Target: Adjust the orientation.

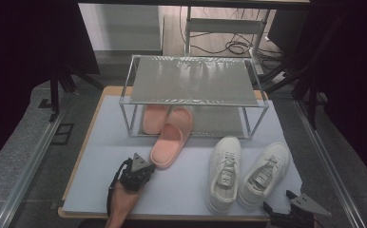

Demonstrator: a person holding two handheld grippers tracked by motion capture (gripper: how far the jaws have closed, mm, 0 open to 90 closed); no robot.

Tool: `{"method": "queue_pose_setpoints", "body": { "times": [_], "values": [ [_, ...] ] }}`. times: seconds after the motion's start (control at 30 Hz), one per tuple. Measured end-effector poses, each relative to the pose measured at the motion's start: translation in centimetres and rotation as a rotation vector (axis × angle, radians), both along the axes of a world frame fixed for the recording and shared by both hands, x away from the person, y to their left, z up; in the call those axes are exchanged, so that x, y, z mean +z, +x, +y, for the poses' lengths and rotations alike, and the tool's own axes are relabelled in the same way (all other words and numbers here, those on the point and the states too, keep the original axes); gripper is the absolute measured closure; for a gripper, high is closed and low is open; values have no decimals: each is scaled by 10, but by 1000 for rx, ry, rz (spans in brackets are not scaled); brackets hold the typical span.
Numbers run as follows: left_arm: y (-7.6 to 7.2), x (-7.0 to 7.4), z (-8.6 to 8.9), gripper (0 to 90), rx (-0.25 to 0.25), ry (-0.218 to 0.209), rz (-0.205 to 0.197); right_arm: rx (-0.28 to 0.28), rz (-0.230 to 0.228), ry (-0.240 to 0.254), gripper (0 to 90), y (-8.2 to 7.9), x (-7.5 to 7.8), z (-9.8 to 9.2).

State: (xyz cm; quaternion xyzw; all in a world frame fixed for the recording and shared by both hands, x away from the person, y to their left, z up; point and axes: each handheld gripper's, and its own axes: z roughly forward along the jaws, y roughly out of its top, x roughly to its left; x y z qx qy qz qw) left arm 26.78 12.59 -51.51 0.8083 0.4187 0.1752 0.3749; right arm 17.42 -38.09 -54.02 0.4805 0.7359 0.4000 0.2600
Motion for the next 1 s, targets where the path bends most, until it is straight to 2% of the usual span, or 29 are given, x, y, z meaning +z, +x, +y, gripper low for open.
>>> {"method": "queue_pose_setpoints", "body": {
  "times": [0.7,1.0],
  "values": [
    [17,-2,-23,880,-28,-15,-3,1,1,-2,0,0,0,0],
    [25,3,-34,876,-34,-36,-28,1,1,-1,0,0,0,0]
  ]
}}
